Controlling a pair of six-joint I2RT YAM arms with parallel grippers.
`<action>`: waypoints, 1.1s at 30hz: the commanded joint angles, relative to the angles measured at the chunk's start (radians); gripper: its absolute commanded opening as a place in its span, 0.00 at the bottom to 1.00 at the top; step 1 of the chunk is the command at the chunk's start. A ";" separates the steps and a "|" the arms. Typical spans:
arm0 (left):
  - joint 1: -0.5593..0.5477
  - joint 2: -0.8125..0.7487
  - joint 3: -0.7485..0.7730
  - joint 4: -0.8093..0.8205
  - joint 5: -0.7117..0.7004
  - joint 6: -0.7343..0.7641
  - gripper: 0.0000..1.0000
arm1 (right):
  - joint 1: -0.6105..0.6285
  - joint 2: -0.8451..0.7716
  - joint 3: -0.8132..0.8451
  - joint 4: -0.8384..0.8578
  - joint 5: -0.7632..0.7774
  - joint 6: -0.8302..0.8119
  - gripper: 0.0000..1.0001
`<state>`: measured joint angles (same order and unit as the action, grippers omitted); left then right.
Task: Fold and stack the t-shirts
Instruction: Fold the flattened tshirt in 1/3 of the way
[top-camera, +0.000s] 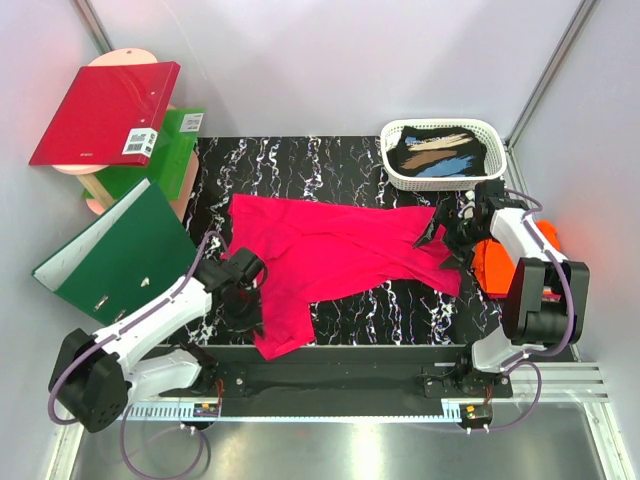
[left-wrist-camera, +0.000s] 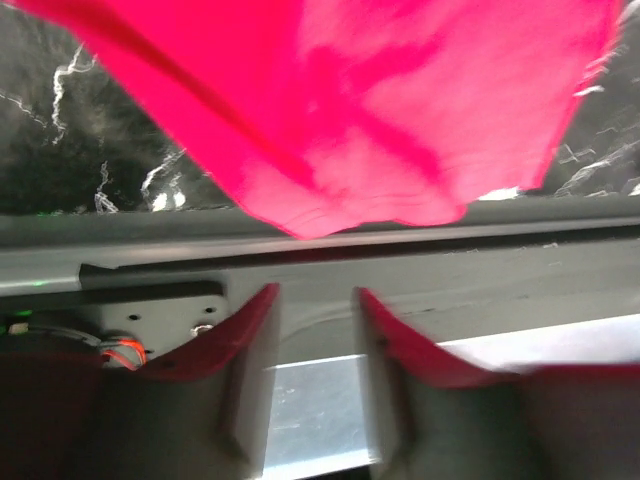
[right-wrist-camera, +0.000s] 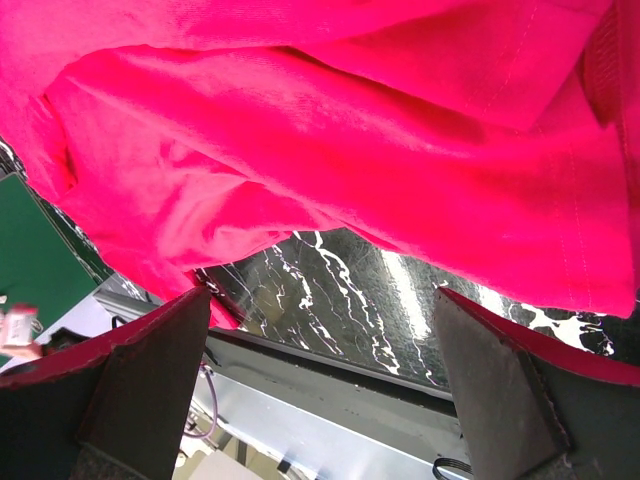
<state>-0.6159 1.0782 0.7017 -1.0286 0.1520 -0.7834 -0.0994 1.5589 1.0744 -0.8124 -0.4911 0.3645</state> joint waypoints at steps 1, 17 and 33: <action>-0.002 0.031 -0.053 -0.019 0.004 -0.007 0.24 | -0.005 0.016 0.019 0.007 -0.029 -0.015 1.00; -0.007 0.278 -0.018 0.110 0.035 0.064 0.62 | -0.005 0.027 0.022 0.007 -0.038 -0.021 1.00; -0.013 0.440 0.102 0.108 0.038 0.118 0.35 | -0.008 0.058 0.045 0.009 -0.050 -0.022 1.00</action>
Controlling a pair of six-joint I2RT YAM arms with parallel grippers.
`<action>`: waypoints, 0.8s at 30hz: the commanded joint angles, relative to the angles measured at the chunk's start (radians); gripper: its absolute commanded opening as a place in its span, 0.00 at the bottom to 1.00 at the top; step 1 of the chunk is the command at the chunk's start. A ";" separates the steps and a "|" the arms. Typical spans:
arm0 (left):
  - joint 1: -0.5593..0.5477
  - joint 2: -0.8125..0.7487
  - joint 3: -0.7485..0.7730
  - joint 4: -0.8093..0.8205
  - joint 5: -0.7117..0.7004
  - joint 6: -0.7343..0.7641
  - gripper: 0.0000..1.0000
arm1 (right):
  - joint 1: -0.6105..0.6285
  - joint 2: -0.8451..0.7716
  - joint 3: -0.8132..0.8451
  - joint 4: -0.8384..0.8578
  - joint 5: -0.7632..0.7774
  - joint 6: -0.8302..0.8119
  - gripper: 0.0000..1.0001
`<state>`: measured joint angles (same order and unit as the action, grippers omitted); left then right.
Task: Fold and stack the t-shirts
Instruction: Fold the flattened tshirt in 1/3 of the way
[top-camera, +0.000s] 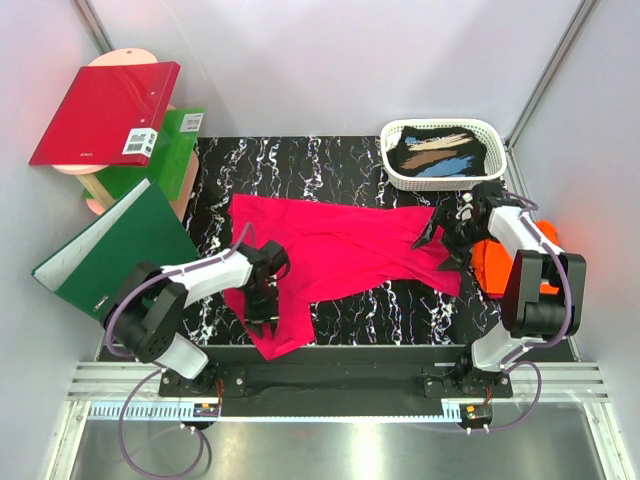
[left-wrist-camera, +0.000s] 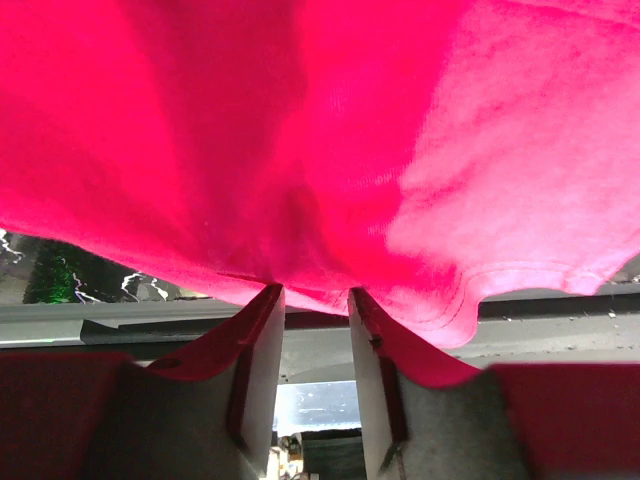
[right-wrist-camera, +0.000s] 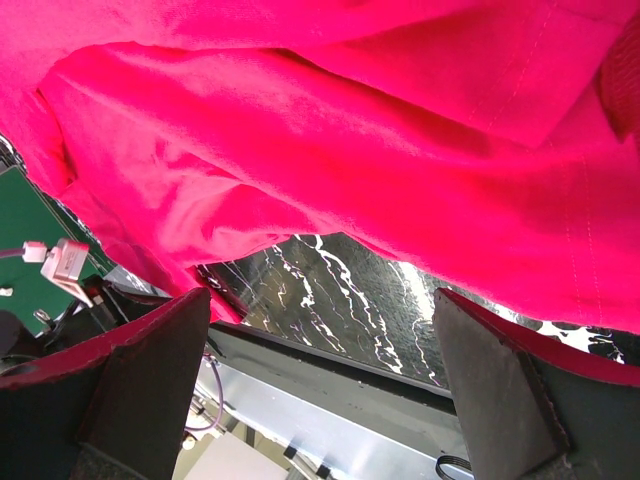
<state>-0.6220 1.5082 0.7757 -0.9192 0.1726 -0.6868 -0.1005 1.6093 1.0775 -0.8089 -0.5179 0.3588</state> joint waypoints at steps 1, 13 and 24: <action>-0.007 0.007 0.027 -0.003 0.018 0.023 0.34 | -0.007 0.008 0.042 0.005 -0.025 -0.017 1.00; -0.007 -0.082 0.014 -0.046 0.005 0.007 0.59 | -0.007 0.038 0.044 0.010 -0.036 -0.020 1.00; -0.027 -0.014 0.011 -0.026 0.024 0.024 0.52 | -0.007 0.055 0.050 0.013 -0.042 -0.020 1.00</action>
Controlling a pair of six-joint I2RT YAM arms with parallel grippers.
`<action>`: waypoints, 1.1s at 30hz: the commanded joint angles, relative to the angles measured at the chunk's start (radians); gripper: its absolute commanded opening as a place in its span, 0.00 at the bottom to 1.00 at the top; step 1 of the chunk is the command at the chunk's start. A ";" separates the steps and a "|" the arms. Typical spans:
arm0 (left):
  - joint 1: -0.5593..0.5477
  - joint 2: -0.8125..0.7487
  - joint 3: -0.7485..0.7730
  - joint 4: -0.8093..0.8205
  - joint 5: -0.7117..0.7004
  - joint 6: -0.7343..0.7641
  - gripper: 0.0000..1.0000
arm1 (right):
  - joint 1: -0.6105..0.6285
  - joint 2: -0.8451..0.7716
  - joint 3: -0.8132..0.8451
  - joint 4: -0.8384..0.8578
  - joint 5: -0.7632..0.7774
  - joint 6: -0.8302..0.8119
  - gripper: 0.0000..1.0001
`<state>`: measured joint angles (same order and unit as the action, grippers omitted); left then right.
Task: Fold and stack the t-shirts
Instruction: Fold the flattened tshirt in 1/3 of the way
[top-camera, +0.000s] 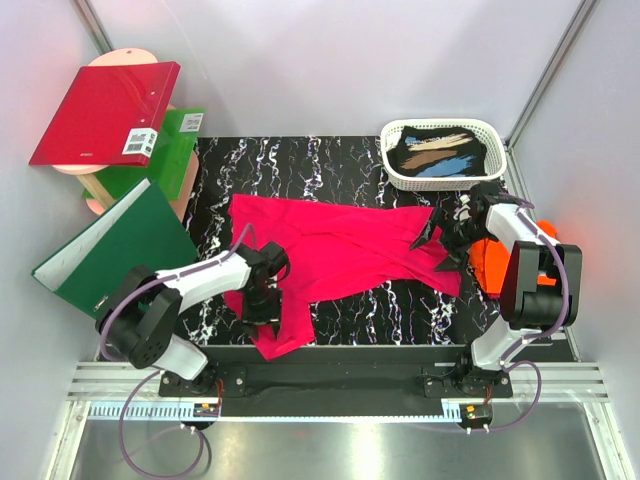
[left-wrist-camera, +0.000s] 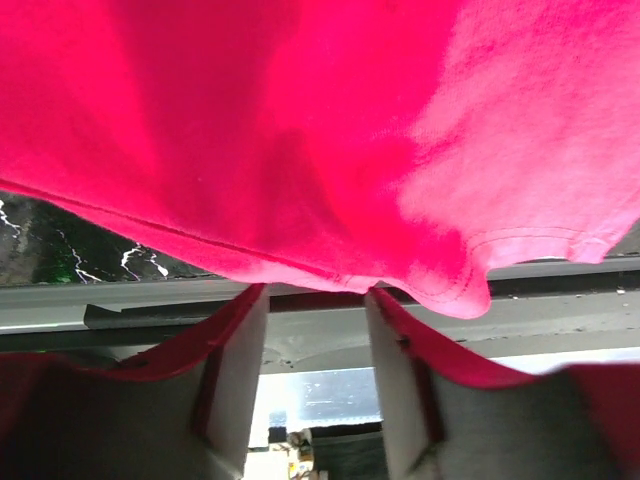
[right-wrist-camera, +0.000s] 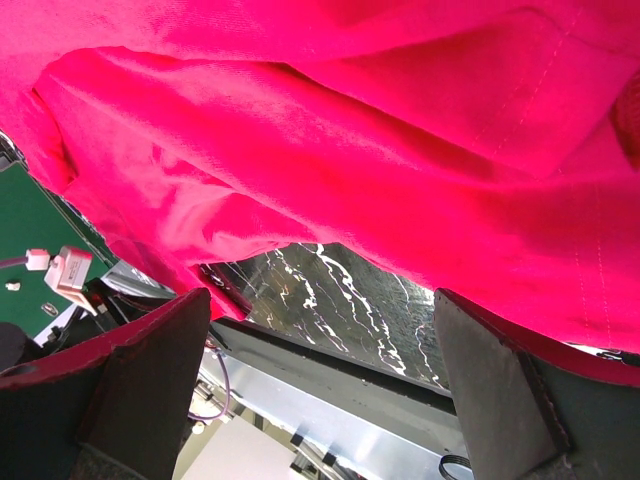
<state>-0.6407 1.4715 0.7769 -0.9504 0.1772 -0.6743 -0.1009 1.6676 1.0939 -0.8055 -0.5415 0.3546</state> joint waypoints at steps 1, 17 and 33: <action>-0.011 0.029 0.006 0.009 0.021 0.013 0.53 | -0.008 -0.003 0.032 0.009 -0.018 -0.016 1.00; -0.024 -0.022 0.021 -0.054 -0.062 -0.013 0.00 | -0.008 -0.003 0.027 0.012 -0.015 -0.017 1.00; -0.039 0.012 -0.004 -0.021 0.011 -0.002 0.59 | -0.010 -0.002 0.021 0.012 -0.012 -0.023 1.00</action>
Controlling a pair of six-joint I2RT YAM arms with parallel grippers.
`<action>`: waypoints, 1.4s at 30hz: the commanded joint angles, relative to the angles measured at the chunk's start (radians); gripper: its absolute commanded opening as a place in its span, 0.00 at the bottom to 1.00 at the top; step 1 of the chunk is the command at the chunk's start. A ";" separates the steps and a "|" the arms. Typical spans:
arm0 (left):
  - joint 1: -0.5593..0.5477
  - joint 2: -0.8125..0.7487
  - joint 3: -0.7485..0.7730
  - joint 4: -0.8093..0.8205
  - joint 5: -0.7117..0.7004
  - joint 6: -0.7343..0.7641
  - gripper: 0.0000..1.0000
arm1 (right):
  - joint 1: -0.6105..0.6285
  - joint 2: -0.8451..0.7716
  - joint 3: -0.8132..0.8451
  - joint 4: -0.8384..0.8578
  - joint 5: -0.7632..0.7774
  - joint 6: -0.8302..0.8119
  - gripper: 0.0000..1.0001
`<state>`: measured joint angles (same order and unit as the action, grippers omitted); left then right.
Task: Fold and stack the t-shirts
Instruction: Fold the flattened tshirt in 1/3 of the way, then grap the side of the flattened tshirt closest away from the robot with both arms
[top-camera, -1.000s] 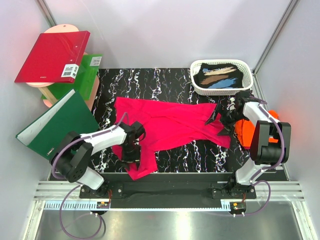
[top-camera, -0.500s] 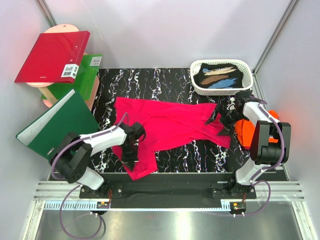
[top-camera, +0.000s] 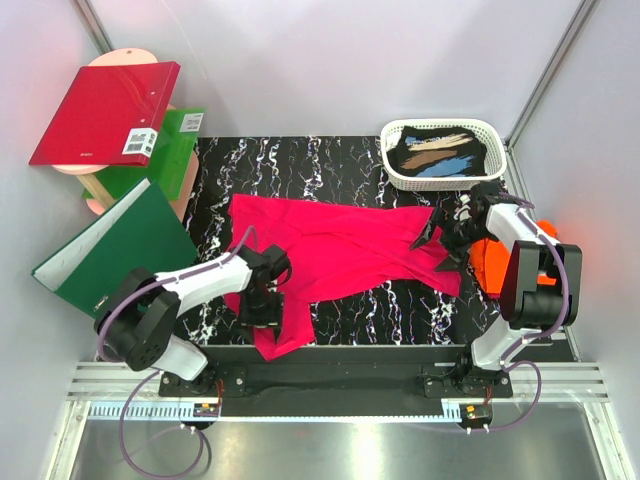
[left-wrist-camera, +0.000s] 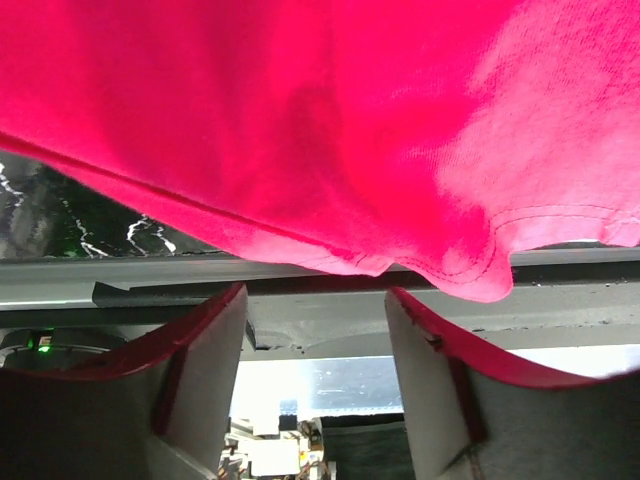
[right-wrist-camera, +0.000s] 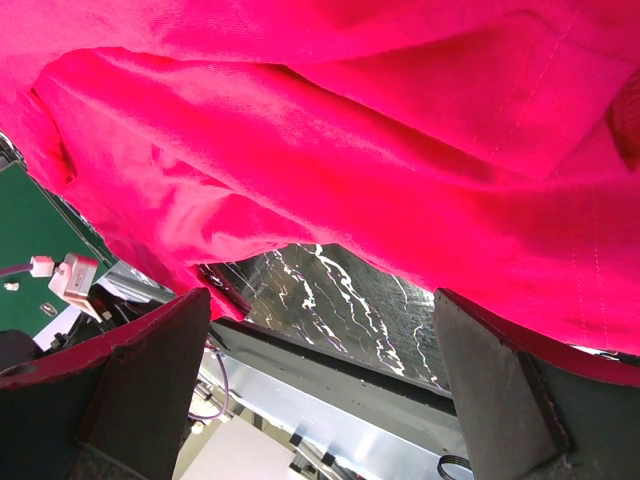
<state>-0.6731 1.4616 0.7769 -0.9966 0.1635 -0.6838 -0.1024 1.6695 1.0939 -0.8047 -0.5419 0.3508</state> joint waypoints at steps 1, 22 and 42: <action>-0.006 0.028 -0.005 0.030 0.025 0.010 0.56 | -0.008 -0.004 0.020 0.015 -0.012 -0.019 1.00; -0.016 0.072 0.021 -0.005 -0.024 0.023 0.00 | -0.014 0.001 0.026 0.010 -0.024 -0.018 1.00; -0.010 0.184 0.145 -0.069 -0.122 0.082 0.00 | -0.330 -0.183 -0.184 -0.014 0.090 0.157 0.98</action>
<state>-0.6838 1.6196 0.8562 -1.0538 0.0845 -0.6415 -0.4343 1.4910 0.9562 -0.8471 -0.4057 0.4564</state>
